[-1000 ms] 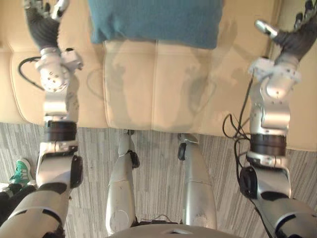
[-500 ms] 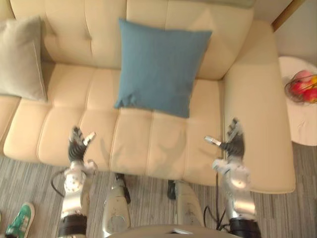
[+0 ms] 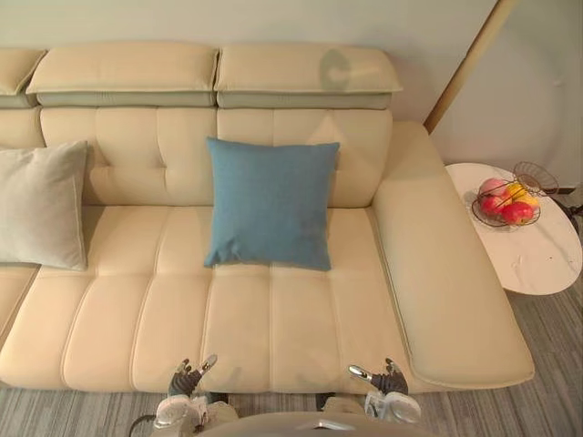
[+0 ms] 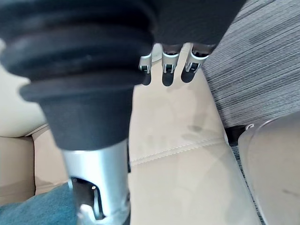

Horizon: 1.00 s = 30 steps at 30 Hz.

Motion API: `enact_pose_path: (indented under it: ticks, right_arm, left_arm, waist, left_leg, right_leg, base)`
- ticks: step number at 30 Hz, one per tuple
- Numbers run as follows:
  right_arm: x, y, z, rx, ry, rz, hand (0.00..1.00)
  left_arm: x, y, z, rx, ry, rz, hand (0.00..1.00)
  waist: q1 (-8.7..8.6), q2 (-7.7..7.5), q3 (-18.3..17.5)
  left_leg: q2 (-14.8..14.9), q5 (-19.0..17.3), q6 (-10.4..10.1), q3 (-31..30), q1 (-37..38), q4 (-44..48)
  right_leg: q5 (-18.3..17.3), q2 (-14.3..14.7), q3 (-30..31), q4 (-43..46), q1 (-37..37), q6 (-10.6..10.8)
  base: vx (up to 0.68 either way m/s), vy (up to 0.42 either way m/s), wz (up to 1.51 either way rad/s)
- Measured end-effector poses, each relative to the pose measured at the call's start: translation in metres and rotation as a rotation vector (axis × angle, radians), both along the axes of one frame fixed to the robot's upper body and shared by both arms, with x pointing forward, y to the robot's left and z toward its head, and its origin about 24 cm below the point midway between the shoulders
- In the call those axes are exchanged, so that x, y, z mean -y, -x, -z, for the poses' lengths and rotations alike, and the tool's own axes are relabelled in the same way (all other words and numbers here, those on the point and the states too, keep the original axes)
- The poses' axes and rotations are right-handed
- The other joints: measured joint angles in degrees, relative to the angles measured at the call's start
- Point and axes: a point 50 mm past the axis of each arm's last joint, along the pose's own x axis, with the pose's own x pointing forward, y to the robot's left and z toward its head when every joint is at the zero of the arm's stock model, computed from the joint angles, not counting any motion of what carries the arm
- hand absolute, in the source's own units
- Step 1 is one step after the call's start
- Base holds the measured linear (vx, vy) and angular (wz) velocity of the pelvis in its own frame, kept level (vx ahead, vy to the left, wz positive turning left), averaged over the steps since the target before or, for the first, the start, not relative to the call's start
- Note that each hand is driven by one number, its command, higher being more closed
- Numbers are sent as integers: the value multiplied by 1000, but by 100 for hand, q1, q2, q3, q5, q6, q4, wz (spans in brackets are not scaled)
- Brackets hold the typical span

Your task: Pick up cushions and gather them together orderly.

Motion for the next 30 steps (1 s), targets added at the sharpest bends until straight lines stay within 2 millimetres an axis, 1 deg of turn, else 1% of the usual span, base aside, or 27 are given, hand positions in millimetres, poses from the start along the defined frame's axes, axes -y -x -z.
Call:
enact_pose_path:
  ticks: [3,6,7,8,9,10,11,12,13,14,15,16,17,18,19,20,21,22,23,24,25,26,27,29,30]
  right_arm:
    - [-1,0,2,-10,-5,-3,0]
    - [-4,-12,0,7,-13,-18,0]
    - [-7,-20,-3,28,-13,-34,0]
    - [-8,-22,-3,35,-12,-42,0]
    - [-9,-25,-6,49,-9,-52,0]
    - [-11,-30,-8,66,-4,-74,0]
    - [-11,-37,-11,82,-1,-76,0]
    - [-12,-31,-8,58,-7,-73,0]
    - [-13,-23,-4,31,-16,-67,0]
    - [-17,-15,4,-28,-33,-85,0]
    - [-10,-21,1,-16,-11,-85,0]
    - [-15,-28,0,-4,-18,-101,0]
    - [-15,-30,0,-4,-18,-107,0]
    - [-12,-30,1,-19,-10,-107,0]
    - [-10,-25,3,-32,-7,-104,0]
    - [-5,-22,3,-38,9,-102,0]
    - [-1,-23,1,-37,26,-105,0]
    - [1,-23,1,-39,35,-98,0]
    - [-1,-22,2,-39,32,-89,0]
    - [3,-21,2,-39,33,-58,0]
    - [6,-17,2,-50,40,-47,0]
    - [7,-14,3,-56,43,-46,0]
    - [7,-12,4,-64,41,-43,0]
    - [-1,-7,7,-77,5,-15,0]
    - [-1,-7,8,-78,2,-11,0]
  left_arm:
    - [-6,0,-1,-1,-17,4,0]
    - [-8,-8,-3,13,-32,17,0]
    - [-7,-12,-4,21,-39,24,0]
    - [-7,-16,-5,33,-39,28,0]
    - [-6,-27,-9,62,-41,34,0]
    - [-5,-35,-12,88,-43,36,0]
    - [-4,-41,-14,105,-44,29,0]
    - [-5,-48,-18,128,-55,40,0]
    - [-6,-51,-20,146,-61,44,0]
    - [-9,-38,-16,108,-61,21,0]
    - [-3,-35,-14,98,-42,18,0]
    - [-6,-30,-13,87,-51,16,0]
    - [-9,-29,-12,77,-59,17,0]
    - [-3,-30,-10,68,-41,26,0]
    - [0,-28,-9,65,-32,23,0]
    - [4,-24,-8,59,-23,20,0]
    - [5,-23,-7,54,-20,17,0]
    - [5,-22,-6,47,-22,21,0]
    - [5,-23,-6,47,-23,30,0]
    - [3,-28,-8,64,-30,36,0]
    - [3,-27,-7,56,-28,36,0]
    - [4,-26,-7,52,-26,36,0]
    - [4,-23,-6,45,-23,28,0]
    - [2,-21,-5,36,-24,17,0]
    - [2,-20,-5,33,-24,17,0]
  waist:
    - [-29,-10,5]
    - [34,-98,89]
    - [56,-172,167]
    - [56,-195,189]
    - [39,-264,230]
    - [82,-269,247]
    - [113,-127,330]
    - [56,-38,386]
    - [56,-101,395]
    - [103,-326,315]
    - [291,-109,289]
    - [279,-277,287]
    - [229,-326,355]
    - [143,-148,464]
    - [180,-37,445]
    - [210,119,464]
    - [191,209,448]
    - [182,230,421]
    - [136,162,424]
    - [154,53,487]
    - [136,64,484]
    - [127,78,485]
    - [138,106,493]
    - [108,62,473]
    - [104,57,468]
  left_leg:
    - [-22,-23,-3,98,68,14]
    - [-7,-81,-4,510,113,79]
    - [41,-258,7,692,-32,407]
    - [83,-373,5,736,-157,601]
    - [134,-586,99,787,-409,1018]
    - [208,-700,255,732,-633,1243]
    - [475,-685,311,857,-747,1310]
    - [557,-676,306,757,-752,1341]
    - [527,-643,336,661,-726,1344]
    - [277,-418,308,364,-850,1325]
    - [311,-359,296,157,-933,1090]
    - [150,-99,275,177,-1070,1085]
    - [74,-72,286,166,-1092,1073]
    - [108,-2,234,46,-1047,891]
    - [169,97,175,14,-1058,767]
    - [348,239,73,13,-1074,695]
    - [444,264,13,16,-1119,604]
    - [447,83,-208,7,-1167,481]
    - [396,-16,-335,13,-1182,464]
    - [275,-51,-165,-47,-1200,1086]
    - [187,-342,31,-198,-1110,1579]
    - [161,-501,128,-255,-1039,1669]
    - [111,-664,185,-362,-948,1660]
    - [-25,-630,235,-332,-816,1487]
    - [-67,-629,220,-295,-747,1385]
  right_leg:
    - [77,2,163,-38,4,-2]
    - [305,52,596,-58,-193,3]
    - [480,58,767,-61,-362,-5]
    - [560,58,769,-60,-437,-8]
    - [766,56,731,-31,-625,-24]
    - [1113,146,722,-135,-819,-43]
    - [864,220,419,371,-965,-181]
    - [-54,207,-48,1877,-1166,-427]
    - [-476,102,-215,2727,-1136,-410]
    - [-1050,-47,-272,3168,-715,-51]
    - [-1225,129,-205,2401,-421,-78]
    - [-1720,-54,-327,2465,-405,-156]
    - [-1935,-122,-351,2363,-384,-289]
    - [-1734,-19,-484,2211,-304,-277]
    - [-1596,100,-513,2053,-297,-313]
    - [-1406,312,-555,1810,-253,-368]
    - [-1209,420,-592,1575,-246,-417]
    - [-1050,424,-660,1355,-237,-479]
    - [-921,353,-684,1169,-216,-508]
    - [-795,213,-677,1086,-244,-494]
    - [-781,149,-678,1109,-241,-469]
    - [-775,140,-681,1118,-241,-446]
    - [-753,139,-633,1134,-226,-393]
    - [-676,63,-560,995,-123,-307]
    - [-654,45,-524,952,-93,-288]
  base:
    - [7,23,-27]
    - [-61,22,-74]
    - [-100,15,-68]
    - [-170,8,-69]
    - [-176,5,-67]
    - [-281,-8,-92]
    - [-295,-10,-65]
    - [-251,-54,-12]
    - [-365,-228,44]
    - [-374,-222,-7]
    - [-491,-249,-39]
    - [-266,-103,-54]
    - [-240,-134,15]
    - [-196,-72,30]
    - [-237,-50,12]
    - [-191,-43,-24]
    - [-171,-25,-21]
    - [-119,11,-1]
    - [-114,54,8]
    - [-67,49,10]
    - [-65,54,5]
    - [-90,78,-4]
    - [-96,92,-8]
    - [-97,116,-8]
    - [-102,121,-10]
